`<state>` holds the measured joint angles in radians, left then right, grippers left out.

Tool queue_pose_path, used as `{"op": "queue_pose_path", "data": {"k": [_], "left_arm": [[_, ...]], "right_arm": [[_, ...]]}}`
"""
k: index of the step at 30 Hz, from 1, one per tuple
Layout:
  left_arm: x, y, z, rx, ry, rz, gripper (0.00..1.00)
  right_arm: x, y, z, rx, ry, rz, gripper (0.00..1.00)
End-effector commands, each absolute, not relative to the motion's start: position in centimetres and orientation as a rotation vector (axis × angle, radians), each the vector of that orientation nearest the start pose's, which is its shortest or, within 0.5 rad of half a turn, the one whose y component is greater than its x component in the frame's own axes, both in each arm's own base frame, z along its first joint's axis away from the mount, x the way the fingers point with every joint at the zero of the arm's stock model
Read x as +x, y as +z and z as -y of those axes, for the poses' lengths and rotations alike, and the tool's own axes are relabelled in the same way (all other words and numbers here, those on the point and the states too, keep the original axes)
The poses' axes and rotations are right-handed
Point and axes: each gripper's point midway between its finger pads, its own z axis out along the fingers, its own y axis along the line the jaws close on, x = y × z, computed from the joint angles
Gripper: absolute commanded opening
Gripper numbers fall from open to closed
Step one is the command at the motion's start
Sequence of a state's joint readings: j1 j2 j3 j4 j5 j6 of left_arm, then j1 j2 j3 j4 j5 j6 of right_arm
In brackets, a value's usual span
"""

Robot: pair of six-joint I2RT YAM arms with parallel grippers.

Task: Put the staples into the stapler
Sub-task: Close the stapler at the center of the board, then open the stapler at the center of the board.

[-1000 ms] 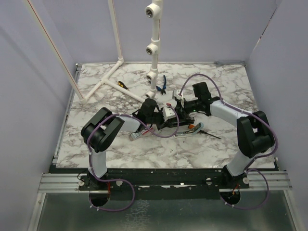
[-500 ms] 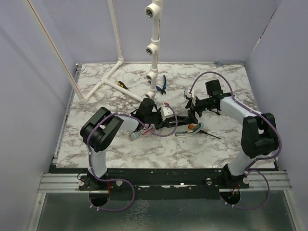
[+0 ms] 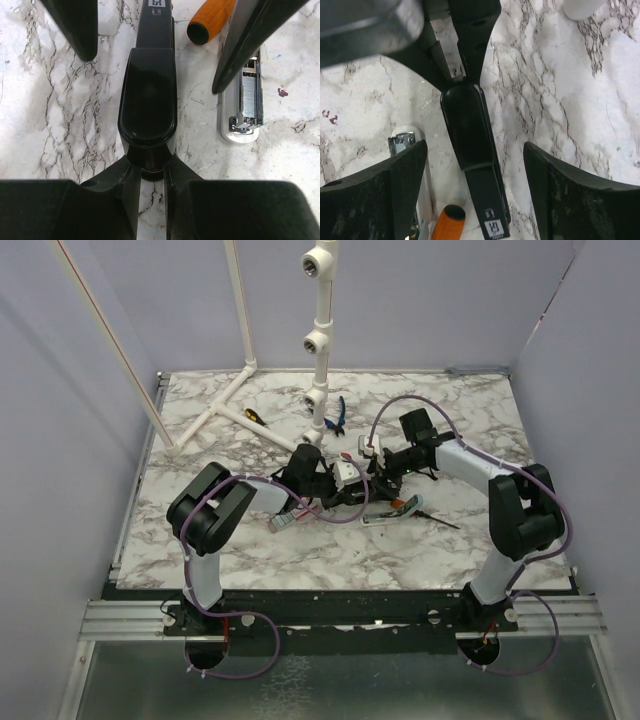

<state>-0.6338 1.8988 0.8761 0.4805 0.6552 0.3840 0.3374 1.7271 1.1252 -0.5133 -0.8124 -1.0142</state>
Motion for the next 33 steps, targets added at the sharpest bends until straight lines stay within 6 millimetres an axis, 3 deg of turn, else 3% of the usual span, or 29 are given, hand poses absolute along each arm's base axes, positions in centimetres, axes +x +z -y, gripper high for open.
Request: {"op": "queue_pose_path", "data": {"k": [1,9,14,17,24,33], "left_arm": [[30.2,2.6,34.2,1.364,-0.883,-1.631,0.0],[30.1,2.4,34.2,1.364,-0.885,-1.631,0.0],[30.1,2.3,34.2,1.362,-0.887,-1.636,0.0],[29.9,1.9,33.9,1.361,-0.887,-1.649,0.0],[29.6,1.5,33.4,1.362,-0.884,-1.663,0.0],[30.1,1.3,33.0,1.345,-0.848,-1.682,0.0]], "right_arm": [[33.2,7.7,-23.6,-1.665,0.771,-1.657,0.79],[32.7,7.1,-24.8,-1.673,0.843,-1.651,0.61],[32.6,7.2,-24.7,-1.663,0.846,-1.667,0.35],[32.7,8.5,-24.5,-1.647,0.819,-1.639,0.22],[32.9,11.5,-22.0,-1.555,0.817,-1.579,0.18],[33.3,11.5,-16.3,-1.431,0.778,-1.616,0.18]]}}
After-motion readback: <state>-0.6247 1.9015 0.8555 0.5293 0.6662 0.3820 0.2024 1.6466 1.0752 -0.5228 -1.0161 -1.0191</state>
